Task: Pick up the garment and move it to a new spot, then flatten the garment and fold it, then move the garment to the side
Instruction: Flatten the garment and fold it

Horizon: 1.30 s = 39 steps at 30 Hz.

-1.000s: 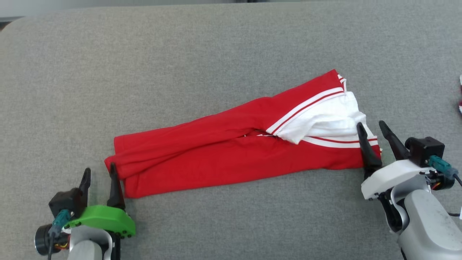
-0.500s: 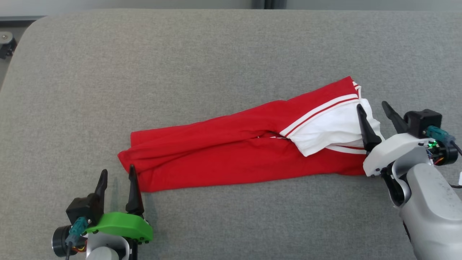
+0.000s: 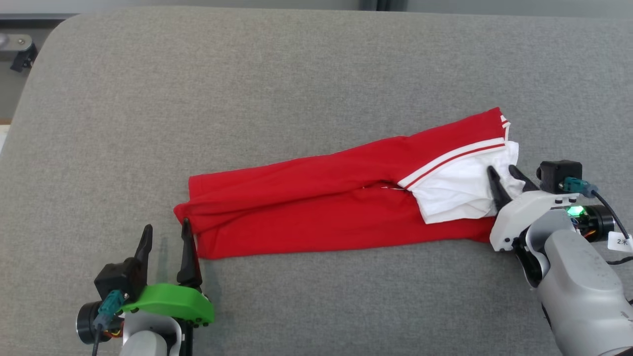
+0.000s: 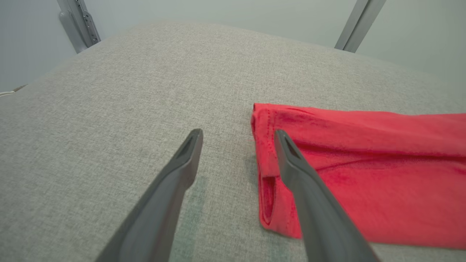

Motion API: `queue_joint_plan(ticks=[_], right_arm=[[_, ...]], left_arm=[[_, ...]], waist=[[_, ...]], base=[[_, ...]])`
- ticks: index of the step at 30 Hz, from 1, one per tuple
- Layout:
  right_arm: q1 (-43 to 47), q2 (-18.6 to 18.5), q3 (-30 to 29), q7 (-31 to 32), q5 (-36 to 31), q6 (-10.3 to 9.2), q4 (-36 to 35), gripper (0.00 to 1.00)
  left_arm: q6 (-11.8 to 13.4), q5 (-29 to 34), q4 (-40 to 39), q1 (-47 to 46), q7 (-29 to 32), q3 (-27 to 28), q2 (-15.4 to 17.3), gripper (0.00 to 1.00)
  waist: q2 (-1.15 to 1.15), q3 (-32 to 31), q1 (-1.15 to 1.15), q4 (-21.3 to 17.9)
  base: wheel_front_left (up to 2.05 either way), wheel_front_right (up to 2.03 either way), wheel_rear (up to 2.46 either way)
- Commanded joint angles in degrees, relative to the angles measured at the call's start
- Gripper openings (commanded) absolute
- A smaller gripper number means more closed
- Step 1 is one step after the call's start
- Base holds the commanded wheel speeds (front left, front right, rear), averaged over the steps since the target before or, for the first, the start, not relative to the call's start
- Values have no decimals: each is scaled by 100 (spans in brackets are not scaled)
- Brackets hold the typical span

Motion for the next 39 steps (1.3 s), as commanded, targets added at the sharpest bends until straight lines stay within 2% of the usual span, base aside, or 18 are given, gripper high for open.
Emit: queue_joint_plan(ticks=[1,6,14,17,20,25,30,34,39], right_arm=[[294,6,12,33,-45,-11,336,0],[161,-283,-412,-415,-161,-32,456,0],[222,-554,-1180,-591,-392,-17,238,0],[318,-472,-1415,-593,-518,-12,-143,0],[422,-266,-1402,-593,-569,-11,-723,0],[636,159,-806,-594,-355,-10,-1730,0],[839,354,468,-595,113,-10,-2399,0],[840,435,1428,-595,529,-10,-2549,0],[653,536,2451,-595,978,-10,-2377,0]], left_arm=[[-22,26,-12,-34,3,6,27,100],[-63,90,-24,32,3,-5,26,100],[-116,100,-15,63,3,-240,27,100],[-95,80,8,50,3,-333,30,100],[-86,66,37,14,3,-395,29,100],[-104,100,91,89,3,-438,29,100],[-82,115,126,146,3,-444,27,100],[-77,78,153,195,3,-498,27,100],[-43,4,191,263,3,-582,27,100]], waist=[[0,-29,0,-87],[0,-156,0,-412],[0,-341,0,-981],[0,-362,0,-1085],[0,-372,0,-1117],[0,-418,0,-1043],[0,-479,0,-836],[0,-547,0,-640],[0,-635,0,-387]], base=[[0,0,0],[0,0,0],[0,0,0],[0,0,0],[0,0,0],[0,0,0],[0,0,0],[0,0,0],[0,0,0]])
